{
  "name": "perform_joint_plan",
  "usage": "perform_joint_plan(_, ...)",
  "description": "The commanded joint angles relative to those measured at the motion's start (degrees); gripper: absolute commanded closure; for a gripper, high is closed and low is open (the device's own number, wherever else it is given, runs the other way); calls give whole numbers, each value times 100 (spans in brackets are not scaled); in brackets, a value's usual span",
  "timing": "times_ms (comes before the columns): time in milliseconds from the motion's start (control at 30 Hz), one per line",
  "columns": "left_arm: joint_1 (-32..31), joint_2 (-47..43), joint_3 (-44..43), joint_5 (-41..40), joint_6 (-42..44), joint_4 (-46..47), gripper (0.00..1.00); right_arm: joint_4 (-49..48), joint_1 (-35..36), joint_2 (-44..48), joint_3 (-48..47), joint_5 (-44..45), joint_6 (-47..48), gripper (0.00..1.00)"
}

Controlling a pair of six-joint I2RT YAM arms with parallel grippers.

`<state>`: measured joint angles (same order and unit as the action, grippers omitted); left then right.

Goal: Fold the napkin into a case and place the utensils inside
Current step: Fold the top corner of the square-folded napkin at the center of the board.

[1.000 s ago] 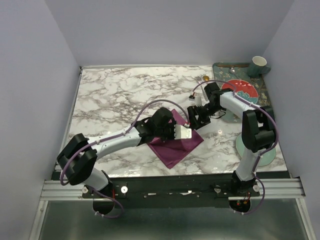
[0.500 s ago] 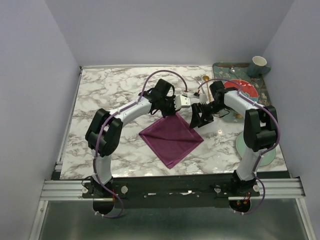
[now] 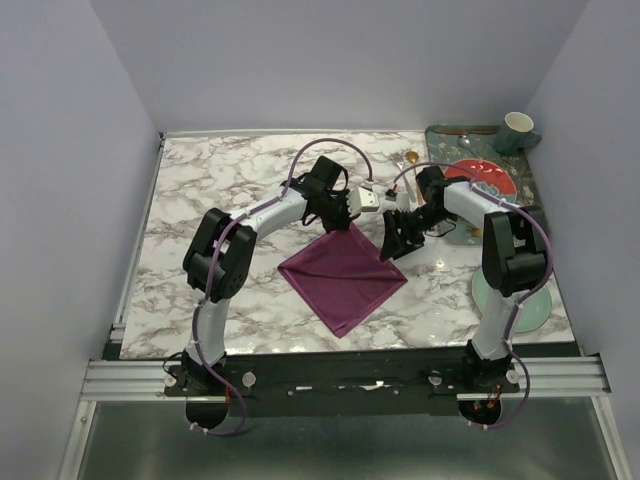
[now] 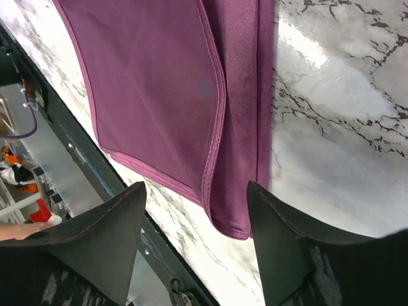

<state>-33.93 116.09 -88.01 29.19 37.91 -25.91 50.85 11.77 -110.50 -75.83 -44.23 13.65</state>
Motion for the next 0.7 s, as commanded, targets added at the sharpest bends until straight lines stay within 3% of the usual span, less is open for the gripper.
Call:
perform_joint_plan(0, 36, 194, -287, 166, -100, 95, 92, 48, -26, -156, -134, 151, 76, 30)
perform_joint_plan(667, 176, 520, -489, 17, -170, 376, 91, 48, -34, -279, -98, 406, 59, 33)
